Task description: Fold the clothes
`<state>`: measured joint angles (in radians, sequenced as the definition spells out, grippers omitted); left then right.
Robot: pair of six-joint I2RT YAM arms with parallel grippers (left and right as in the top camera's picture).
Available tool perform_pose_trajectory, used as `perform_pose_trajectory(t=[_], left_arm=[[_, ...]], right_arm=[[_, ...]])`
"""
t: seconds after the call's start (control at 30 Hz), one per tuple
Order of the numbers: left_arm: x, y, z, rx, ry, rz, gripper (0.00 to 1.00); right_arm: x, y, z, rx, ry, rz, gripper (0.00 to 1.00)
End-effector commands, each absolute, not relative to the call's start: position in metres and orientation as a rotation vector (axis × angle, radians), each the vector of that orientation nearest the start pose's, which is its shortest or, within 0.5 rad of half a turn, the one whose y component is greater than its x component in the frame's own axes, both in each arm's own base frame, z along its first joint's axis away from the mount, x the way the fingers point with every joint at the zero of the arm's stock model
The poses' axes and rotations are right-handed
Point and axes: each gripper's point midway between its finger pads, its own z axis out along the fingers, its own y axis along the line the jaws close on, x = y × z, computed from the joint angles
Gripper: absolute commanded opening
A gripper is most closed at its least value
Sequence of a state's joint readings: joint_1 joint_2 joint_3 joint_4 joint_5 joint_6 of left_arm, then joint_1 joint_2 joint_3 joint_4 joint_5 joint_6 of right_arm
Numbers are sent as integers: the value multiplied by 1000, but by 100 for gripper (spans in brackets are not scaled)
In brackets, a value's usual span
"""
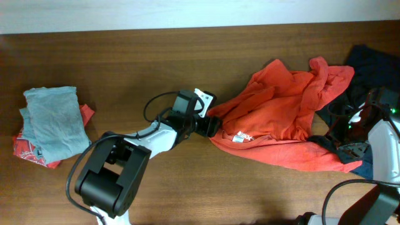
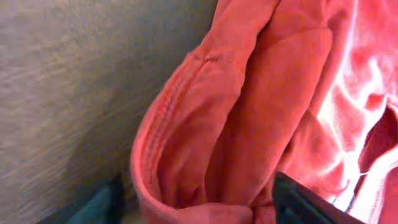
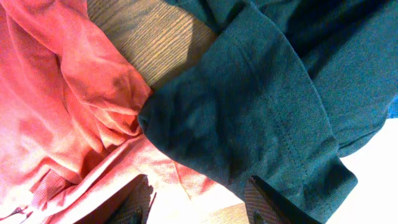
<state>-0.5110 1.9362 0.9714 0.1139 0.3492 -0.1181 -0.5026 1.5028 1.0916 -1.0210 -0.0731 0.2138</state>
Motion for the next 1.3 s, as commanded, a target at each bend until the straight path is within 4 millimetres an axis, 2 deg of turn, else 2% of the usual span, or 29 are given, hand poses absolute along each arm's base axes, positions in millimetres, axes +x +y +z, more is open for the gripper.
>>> perform_pose_trajectory(t=[0.0,0.03,0.1,0.13,0.17,0.2,0.3,0.37,0.4,0.47,0.53,0.57,0.6,0.63,0.67,0.7,0.8,0.93,1.0,1.1,1.17,1.27], left_arm=[[363,-286,4,673,2412,-728,68],[363,-286,4,674,2413,-728,65],[364,-287,5,673,2407,-729,50],[365,-287,5,673,2404,-730,38],[366,-287,7,673,2396,-731,15],[367,-288,8,673,2390,-732,0],[380,-280,26,639,2363,-723,0],[395,-262,47,581,2340,-684,0],[412,-235,63,496,2333,-602,0],[429,-202,83,399,2313,-512,0],[460,-138,126,242,2223,-388,0],[468,-117,140,191,2194,-361,0],[482,-77,164,99,2143,-331,0],[488,-55,177,51,2118,-359,13],[489,-48,184,53,2106,-405,64],[488,-45,187,61,2101,-452,99],[474,-50,177,80,2155,-580,99],[440,-63,142,42,2356,-661,100],[413,-83,127,48,2475,-749,100],[380,-116,115,104,2602,-849,99],[357,-147,109,199,2672,-883,99],[343,-177,101,263,2729,-796,100]], right_arm=[[254,-125,89,1062,2805,90,54],[254,-125,89,1062,2805,90,54],[254,-125,89,1062,2805,90,54],[254,-125,89,1062,2805,90,54],[254,-125,89,1063,2805,91,54],[254,-125,89,1063,2805,91,54],[254,-125,89,1063,2805,90,55],[254,-125,89,1063,2805,90,55],[254,-125,89,1063,2805,90,55],[254,-125,89,1063,2805,90,55],[254,-125,89,1063,2805,90,55],[254,-125,89,1063,2805,90,55],[254,-125,89,1063,2805,90,55],[254,-125,89,1063,2805,90,55],[254,-125,89,1063,2805,90,55],[254,-125,89,1063,2805,90,55],[254,-125,89,1063,2805,90,55],[254,-125,89,1063,2805,90,55],[255,-125,89,1062,2804,90,55],[255,-125,89,1062,2802,90,55],[255,-125,89,1061,2801,89,55],[255,-125,89,1061,2801,89,55]])
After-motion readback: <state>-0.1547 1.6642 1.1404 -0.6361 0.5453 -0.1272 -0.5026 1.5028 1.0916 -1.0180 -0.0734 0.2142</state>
